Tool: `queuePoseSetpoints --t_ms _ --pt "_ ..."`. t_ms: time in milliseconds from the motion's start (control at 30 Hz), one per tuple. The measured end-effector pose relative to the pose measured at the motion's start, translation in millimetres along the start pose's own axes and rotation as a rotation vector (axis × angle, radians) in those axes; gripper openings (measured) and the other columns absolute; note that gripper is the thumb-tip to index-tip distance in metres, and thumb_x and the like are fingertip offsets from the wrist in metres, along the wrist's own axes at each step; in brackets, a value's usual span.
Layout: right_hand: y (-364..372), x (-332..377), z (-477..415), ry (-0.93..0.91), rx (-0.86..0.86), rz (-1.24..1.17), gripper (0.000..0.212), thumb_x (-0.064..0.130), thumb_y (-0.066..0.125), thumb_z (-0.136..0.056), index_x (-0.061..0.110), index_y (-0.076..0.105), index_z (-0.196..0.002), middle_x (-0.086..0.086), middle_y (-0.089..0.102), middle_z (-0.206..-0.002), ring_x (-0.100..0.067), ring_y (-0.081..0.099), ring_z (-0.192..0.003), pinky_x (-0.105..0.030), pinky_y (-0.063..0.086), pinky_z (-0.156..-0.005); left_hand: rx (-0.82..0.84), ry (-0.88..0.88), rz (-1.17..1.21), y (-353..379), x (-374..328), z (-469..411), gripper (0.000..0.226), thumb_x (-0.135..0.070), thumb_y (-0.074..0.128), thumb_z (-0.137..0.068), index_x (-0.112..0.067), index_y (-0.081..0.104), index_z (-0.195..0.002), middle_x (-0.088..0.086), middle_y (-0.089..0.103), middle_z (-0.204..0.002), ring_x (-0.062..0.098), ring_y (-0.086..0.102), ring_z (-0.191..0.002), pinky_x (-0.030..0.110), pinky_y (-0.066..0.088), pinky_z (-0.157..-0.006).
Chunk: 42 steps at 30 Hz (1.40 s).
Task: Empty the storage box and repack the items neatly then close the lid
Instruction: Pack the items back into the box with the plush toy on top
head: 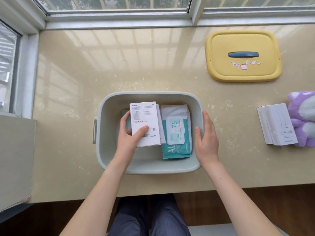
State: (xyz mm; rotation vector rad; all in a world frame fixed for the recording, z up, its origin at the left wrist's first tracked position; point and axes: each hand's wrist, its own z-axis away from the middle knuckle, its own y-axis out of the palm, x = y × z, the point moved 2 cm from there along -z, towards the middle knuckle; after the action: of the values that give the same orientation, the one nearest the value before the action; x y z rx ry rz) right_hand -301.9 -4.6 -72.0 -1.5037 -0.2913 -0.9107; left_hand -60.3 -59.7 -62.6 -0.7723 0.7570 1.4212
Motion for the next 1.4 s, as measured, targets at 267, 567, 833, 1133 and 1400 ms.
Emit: queuePoseSetpoints --t_ms 267,567,833,1133,1400 --pt "1.3 1.0 -0.6 -0.041 0.016 0.204 0.063 0.024 0.049 -0.100 0.017 0.022 -0.156 -0.002 0.020 -0.163 -0.017 0.014 -0.151 -0.038 0.020 -0.122 -0.001 -0.062 -0.089 -19.2 11.7 -23.3 0.071 -0.018 0.077 -0.082 -0.042 0.040 -0.137 -0.023 0.070 -0.106 0.016 0.068 -0.104 0.037 0.057 -0.085" --pt "1.3 25.7 -42.0 -0.340 0.088 0.258 0.067 0.034 0.056 -0.090 0.019 0.035 -0.152 -0.001 0.031 -0.159 -0.022 0.018 -0.150 -0.041 0.014 -0.123 0.037 -0.074 -0.178 -18.7 24.3 -41.5 0.074 -0.022 0.076 -0.083 -0.048 0.033 -0.138 -0.004 0.068 -0.117 0.017 0.068 -0.103 0.036 0.059 -0.083" --pt "1.8 24.4 -83.3 -0.428 0.267 0.362 0.075 0.041 0.059 -0.088 0.031 0.027 -0.154 0.008 0.022 -0.162 -0.015 0.011 -0.151 -0.031 0.012 -0.122 0.011 -0.074 -0.177 -10.1 36.5 -46.1 0.072 -0.017 0.074 -0.086 -0.047 0.032 -0.136 -0.004 0.067 -0.110 0.011 0.066 -0.098 0.022 0.056 -0.077" --pt "-11.6 6.0 -57.8 -0.260 0.080 0.104 0.066 0.015 0.069 -0.089 0.014 0.041 -0.149 -0.001 0.037 -0.156 -0.011 0.031 -0.145 -0.015 0.023 -0.115 -0.064 -0.049 -0.262 5.4 47.1 -47.1 0.077 -0.016 0.074 -0.084 -0.030 0.032 -0.147 -0.006 0.059 -0.117 -0.004 0.057 -0.097 0.007 0.049 -0.075" --pt "-7.8 1.2 -49.2 -0.151 0.032 -0.018 0.066 0.005 0.069 -0.087 0.014 0.044 -0.147 0.002 0.039 -0.152 0.000 0.028 -0.141 -0.008 0.019 -0.113 -0.123 -0.048 -0.359 8.6 50.8 -47.6 0.070 -0.024 0.076 -0.083 -0.027 0.042 -0.144 -0.005 0.049 -0.128 -0.001 0.056 -0.098 0.002 0.038 -0.076"
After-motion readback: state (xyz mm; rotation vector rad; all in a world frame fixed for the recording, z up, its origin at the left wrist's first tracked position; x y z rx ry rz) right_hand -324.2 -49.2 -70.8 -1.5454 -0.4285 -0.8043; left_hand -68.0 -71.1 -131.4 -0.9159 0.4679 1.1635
